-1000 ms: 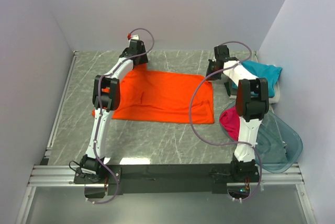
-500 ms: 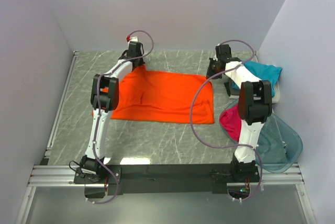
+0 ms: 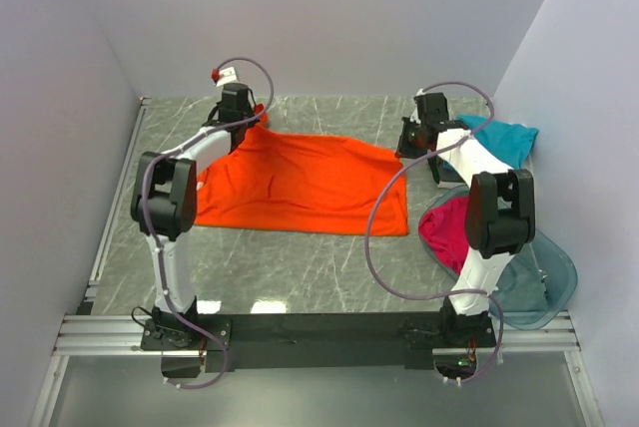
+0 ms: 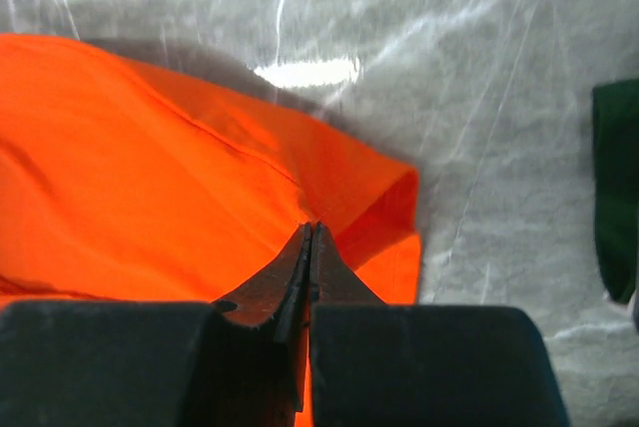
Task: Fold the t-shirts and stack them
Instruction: Fold the tshirt
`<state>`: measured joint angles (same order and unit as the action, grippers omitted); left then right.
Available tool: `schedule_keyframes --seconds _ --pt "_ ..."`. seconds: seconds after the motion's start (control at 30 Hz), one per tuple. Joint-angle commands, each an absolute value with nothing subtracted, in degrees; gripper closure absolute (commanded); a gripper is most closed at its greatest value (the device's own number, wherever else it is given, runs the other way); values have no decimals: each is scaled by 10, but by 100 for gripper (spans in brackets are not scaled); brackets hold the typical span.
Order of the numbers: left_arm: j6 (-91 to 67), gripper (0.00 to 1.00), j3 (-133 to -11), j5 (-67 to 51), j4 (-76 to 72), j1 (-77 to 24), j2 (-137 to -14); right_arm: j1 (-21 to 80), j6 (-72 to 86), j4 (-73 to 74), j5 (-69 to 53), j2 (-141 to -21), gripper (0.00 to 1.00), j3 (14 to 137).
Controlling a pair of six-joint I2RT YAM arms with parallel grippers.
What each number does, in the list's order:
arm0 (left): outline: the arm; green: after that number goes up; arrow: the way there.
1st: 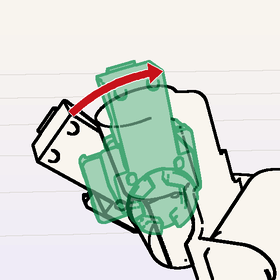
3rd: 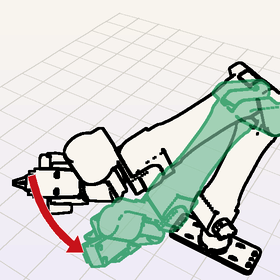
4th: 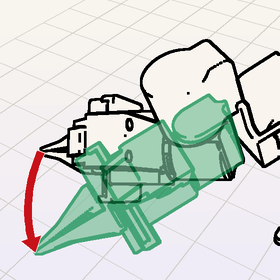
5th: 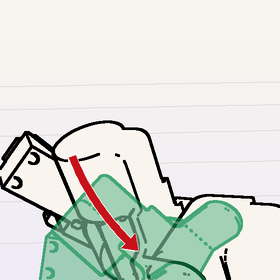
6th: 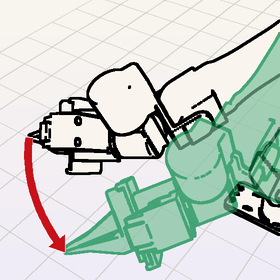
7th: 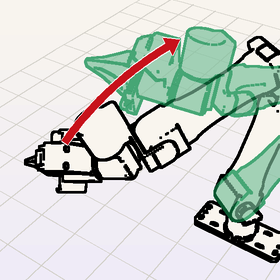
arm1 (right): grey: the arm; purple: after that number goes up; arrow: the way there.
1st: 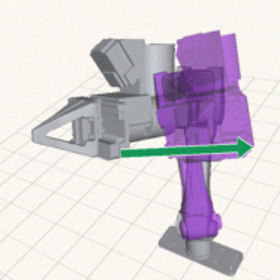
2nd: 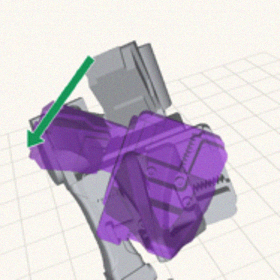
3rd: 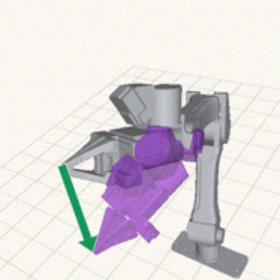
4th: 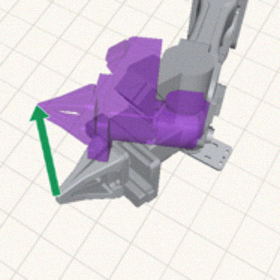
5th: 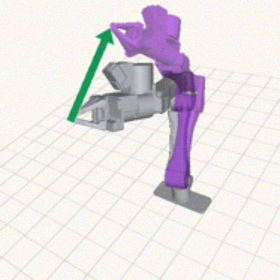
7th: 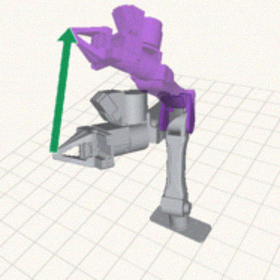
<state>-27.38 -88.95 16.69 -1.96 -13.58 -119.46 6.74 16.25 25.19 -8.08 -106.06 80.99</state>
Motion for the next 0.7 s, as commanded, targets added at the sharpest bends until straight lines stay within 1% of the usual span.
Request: schedule_keyframes --seconds 0.0,0.1,0.27,0.4,0.67 --pt "-302 100 -833 187 -94 -135 -1124 78 152 235 -82 -1029 100 784" --pt "-317 100 -794 182 -89 -135 -1093 91 152 237 -78 -1019 100 759" --pt "-356 100 -690 181 -102 -137 -1028 113 154 236 -60 -985 100 727" --pt "-378 100 -604 195 -104 -136 -977 130 157 239 -44 -959 100 699" --pt "-431 100 -475 242 -92 -150 -868 152 159 243 -7 -906 100 642"
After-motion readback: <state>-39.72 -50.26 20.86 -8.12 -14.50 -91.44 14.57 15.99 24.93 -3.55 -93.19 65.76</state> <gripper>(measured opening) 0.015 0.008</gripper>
